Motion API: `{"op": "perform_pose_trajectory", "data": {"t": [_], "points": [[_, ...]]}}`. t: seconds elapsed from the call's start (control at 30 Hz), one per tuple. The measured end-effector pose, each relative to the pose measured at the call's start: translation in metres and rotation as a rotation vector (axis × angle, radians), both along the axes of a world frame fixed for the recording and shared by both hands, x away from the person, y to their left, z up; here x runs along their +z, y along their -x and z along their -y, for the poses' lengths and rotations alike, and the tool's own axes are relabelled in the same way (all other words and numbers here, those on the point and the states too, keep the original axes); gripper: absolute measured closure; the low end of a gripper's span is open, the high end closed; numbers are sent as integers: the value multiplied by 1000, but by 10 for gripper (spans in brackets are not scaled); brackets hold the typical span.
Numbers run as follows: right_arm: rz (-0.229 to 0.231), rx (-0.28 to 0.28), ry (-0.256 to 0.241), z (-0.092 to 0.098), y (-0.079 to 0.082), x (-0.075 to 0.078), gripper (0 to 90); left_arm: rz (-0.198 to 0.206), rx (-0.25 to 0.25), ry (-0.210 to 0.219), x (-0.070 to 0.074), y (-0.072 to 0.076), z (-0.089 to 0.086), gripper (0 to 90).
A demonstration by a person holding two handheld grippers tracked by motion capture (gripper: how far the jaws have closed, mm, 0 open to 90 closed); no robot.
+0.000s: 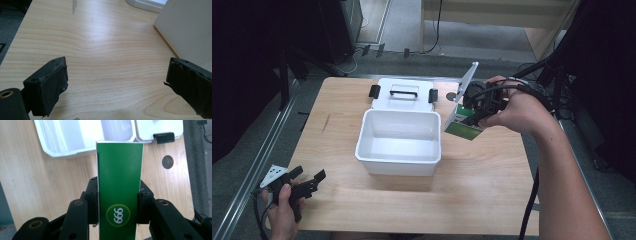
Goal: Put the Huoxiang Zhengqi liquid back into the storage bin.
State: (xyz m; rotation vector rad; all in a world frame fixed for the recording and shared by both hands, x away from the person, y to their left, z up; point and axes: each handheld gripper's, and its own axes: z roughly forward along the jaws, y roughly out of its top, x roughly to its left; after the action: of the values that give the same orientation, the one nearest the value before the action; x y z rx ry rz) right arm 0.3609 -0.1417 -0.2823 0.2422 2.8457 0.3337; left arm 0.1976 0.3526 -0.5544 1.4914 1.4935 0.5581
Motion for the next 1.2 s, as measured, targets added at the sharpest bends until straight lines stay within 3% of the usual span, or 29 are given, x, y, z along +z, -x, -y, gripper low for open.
{"op": "perform_pose_trajectory", "data": {"t": [0.6,1.2], "points": [[30,59,-7,-33,8,22,641,1,0,1,0,0,0,46],[17,122,-8,-79,11,22,640,1,1,8,0,0,0,45]]}}
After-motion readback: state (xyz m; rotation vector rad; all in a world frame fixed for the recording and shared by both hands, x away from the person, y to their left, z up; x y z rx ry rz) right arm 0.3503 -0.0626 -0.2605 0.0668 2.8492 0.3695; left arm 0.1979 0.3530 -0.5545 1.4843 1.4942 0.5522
